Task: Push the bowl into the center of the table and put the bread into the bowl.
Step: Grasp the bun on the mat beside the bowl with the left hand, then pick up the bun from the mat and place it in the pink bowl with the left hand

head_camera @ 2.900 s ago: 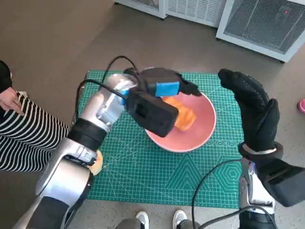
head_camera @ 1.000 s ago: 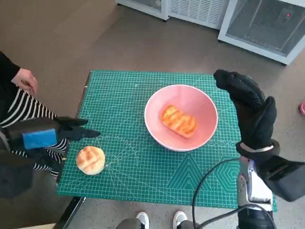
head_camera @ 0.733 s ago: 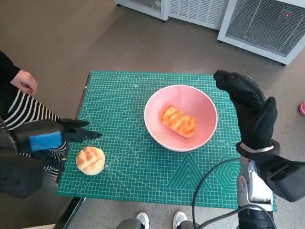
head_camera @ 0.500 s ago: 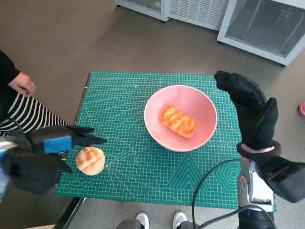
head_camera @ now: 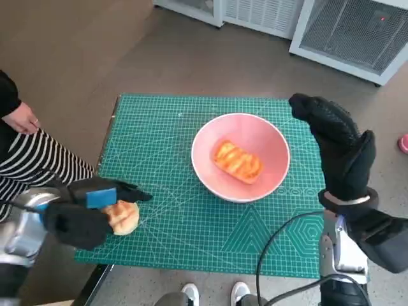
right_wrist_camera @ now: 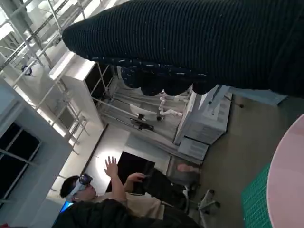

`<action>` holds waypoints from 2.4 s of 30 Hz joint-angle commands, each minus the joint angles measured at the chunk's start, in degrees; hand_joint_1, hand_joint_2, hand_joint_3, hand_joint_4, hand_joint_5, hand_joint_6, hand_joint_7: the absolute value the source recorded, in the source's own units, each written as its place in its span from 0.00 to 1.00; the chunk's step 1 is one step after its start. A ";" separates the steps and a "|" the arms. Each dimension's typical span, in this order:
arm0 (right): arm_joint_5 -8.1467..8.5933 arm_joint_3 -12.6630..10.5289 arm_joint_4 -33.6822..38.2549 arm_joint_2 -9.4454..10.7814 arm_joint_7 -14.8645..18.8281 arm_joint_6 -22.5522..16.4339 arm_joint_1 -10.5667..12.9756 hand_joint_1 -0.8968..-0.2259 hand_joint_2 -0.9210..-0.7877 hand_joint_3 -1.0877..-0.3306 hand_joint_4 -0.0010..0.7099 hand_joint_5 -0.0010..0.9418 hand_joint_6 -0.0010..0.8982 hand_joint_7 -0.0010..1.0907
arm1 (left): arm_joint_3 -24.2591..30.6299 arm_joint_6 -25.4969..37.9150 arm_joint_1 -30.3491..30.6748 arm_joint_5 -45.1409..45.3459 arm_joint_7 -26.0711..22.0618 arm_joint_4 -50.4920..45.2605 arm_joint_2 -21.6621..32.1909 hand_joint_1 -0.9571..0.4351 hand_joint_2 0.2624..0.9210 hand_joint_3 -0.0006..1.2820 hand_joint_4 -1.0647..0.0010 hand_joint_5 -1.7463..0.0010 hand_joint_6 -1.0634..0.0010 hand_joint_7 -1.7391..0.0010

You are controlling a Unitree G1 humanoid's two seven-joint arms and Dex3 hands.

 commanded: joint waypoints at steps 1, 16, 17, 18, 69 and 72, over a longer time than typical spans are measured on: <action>-0.53 -0.32 -0.04 -0.51 -0.28 0.77 1.63 0.35 0.00 0.51 0.25 0.01 0.06 0.42 | -2.21 -0.05 -1.06 2.24 0.20 3.01 -0.65 0.71 0.79 0.05 0.52 0.99 0.47 0.98; -0.97 -0.73 0.34 -0.72 -0.35 0.65 1.28 0.36 0.00 0.51 0.26 0.01 0.07 0.41 | -0.23 -0.51 -1.46 -0.82 -1.46 -1.62 1.96 0.68 0.97 0.08 0.31 0.43 0.43 0.32; -0.98 -0.75 0.36 -0.71 -0.33 0.64 1.25 0.36 0.00 0.51 0.26 0.01 0.07 0.41 | 0.06 -0.45 -1.50 -1.18 -1.72 -2.13 2.12 0.68 0.98 0.07 0.31 0.42 0.42 0.32; -1.00 -0.75 0.40 -0.70 -0.32 0.62 1.22 0.36 0.00 0.51 0.26 0.01 0.07 0.41 | 0.51 -0.26 -1.60 -1.79 -2.07 -2.87 2.34 0.68 0.99 0.06 0.31 0.41 0.42 0.31; -2.07 -1.22 0.95 -0.40 -1.22 -0.38 1.78 0.34 0.00 0.51 0.29 0.01 0.07 0.40 | -6.24 -0.39 -42.78 -4.30 7.16 10.18 -27.50 0.69 1.00 0.05 0.35 0.36 0.39 0.32; -2.09 -1.26 0.64 -0.45 -1.44 -0.20 1.99 0.34 0.00 0.51 0.28 0.01 0.07 0.40 | -7.96 -2.63 -44.36 -2.35 8.16 15.15 -29.15 0.69 1.00 0.05 0.35 0.36 0.40 0.31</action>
